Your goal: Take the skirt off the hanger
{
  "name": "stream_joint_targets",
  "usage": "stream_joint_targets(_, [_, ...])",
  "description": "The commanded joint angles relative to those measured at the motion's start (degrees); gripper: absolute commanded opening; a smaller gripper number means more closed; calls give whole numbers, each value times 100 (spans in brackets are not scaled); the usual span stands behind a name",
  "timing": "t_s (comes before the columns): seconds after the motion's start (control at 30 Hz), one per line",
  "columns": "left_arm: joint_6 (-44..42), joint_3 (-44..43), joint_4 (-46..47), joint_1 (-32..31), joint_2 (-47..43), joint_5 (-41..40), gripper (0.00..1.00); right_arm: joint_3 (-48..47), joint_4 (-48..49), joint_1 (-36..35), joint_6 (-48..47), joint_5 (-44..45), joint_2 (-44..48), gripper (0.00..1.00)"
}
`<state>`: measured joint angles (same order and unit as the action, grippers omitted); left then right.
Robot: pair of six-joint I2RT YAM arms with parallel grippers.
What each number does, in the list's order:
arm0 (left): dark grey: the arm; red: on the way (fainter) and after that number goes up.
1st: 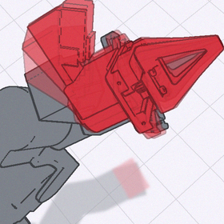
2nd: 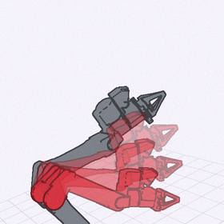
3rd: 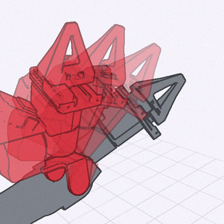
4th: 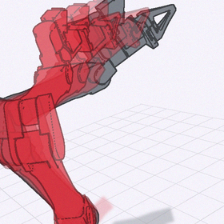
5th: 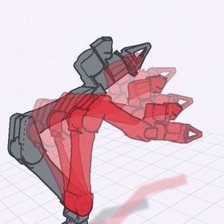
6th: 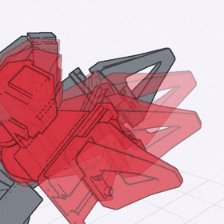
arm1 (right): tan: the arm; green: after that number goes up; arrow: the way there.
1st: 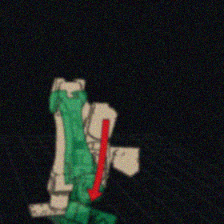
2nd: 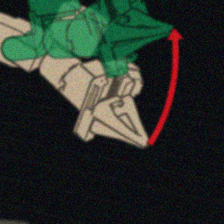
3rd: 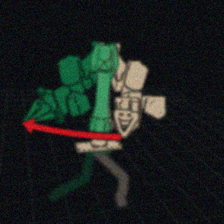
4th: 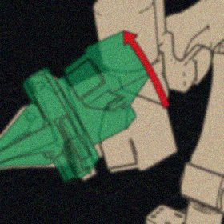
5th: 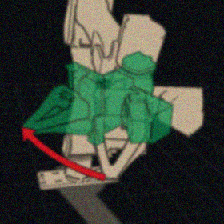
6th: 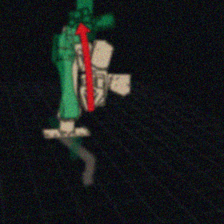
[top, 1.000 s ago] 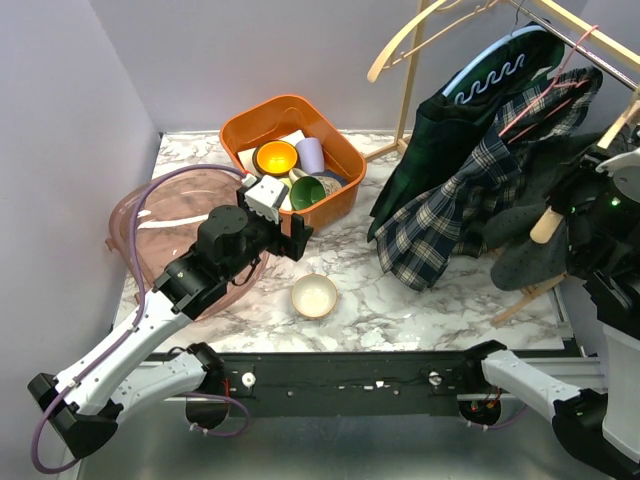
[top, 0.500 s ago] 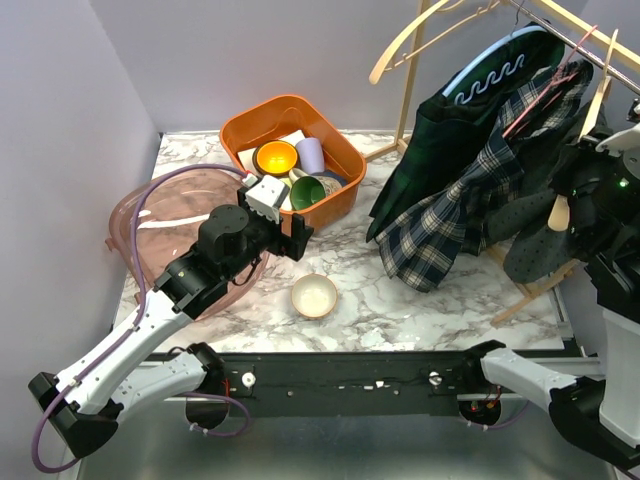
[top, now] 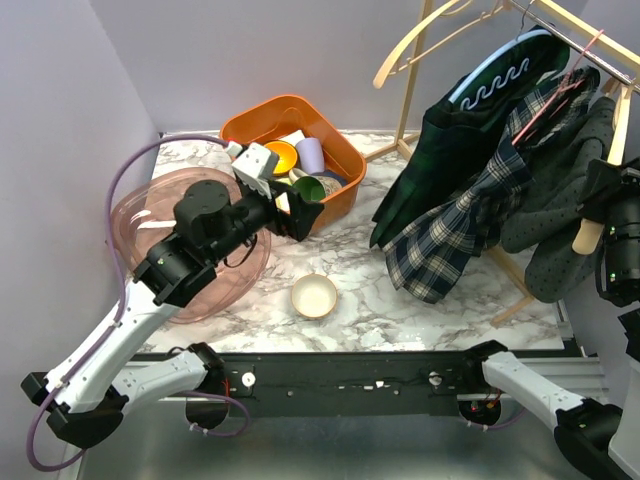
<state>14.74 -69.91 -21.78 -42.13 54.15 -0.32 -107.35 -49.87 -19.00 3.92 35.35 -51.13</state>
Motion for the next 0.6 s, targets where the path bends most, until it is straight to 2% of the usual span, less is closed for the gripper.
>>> stream_joint_targets(0.0, [354, -760, -81, -15, 174, 638, 99, 82, 1267, 11, -225, -600, 288, 1])
stream_joint_targets(0.27, [459, -753, 253, -15, 280, 831, 99, 575, 2069, 11, -639, -547, 341, 1])
stream_joint_targets(0.4, [337, -629, 446, -15, 254, 1182, 99, 162, 1298, 11, -236, -670, 244, 1])
stream_joint_targets(0.57, [143, -690, 692, -15, 245, 1411, 99, 101, 1067, 11, -111, -934, 446, 1])
